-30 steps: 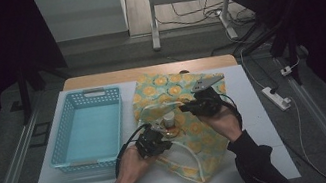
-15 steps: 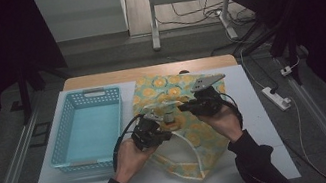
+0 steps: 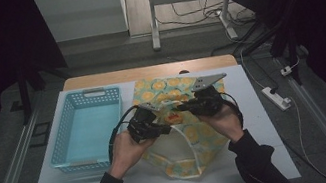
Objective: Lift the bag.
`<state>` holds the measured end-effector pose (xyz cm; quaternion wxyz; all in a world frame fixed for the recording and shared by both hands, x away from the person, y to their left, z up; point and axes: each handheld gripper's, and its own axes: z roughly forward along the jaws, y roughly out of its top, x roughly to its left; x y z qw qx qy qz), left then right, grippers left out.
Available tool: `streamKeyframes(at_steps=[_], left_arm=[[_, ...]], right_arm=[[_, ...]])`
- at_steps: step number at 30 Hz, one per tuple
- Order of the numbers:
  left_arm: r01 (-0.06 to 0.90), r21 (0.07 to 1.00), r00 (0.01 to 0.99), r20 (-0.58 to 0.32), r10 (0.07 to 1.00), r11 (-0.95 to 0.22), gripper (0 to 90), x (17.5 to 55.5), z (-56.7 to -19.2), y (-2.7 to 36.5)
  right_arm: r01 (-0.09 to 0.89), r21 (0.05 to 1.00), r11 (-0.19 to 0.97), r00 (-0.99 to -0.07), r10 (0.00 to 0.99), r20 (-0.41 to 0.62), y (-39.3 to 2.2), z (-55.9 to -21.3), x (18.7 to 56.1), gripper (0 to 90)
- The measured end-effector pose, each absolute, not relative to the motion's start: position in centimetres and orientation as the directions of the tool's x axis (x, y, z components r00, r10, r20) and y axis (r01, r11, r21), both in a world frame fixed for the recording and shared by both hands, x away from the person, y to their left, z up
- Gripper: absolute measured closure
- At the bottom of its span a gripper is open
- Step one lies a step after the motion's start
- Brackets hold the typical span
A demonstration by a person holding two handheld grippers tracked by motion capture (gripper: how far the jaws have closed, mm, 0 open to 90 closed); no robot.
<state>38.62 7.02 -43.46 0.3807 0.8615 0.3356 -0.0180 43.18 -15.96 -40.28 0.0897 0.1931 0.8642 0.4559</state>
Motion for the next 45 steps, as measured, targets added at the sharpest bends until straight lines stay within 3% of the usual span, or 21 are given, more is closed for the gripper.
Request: streamKeyframes(at_steps=[25, 35, 45], left_arm=[[0.566, 0.705, 0.792, -0.318, 0.522, -0.428, 89.3, 40.8, -37.5, 8.7], [0.519, 0.725, 0.817, -0.266, 0.511, -0.452, 89.3, 42.1, -35.2, 8.4], [0.505, 0.761, 0.826, -0.287, 0.486, -0.408, 89.3, 43.7, -32.4, 8.3]], right_arm=[[0.225, 0.843, 0.489, -0.923, 0.385, 0.023, -16.3, -37.8, 42.2, 89.8], [0.256, 0.854, 0.454, -0.924, 0.373, 0.079, -17.1, -36.8, 43.2, 89.8], [0.225, 0.862, 0.455, -0.926, 0.374, 0.045, -17.2, -33.8, 43.7, 89.9]])
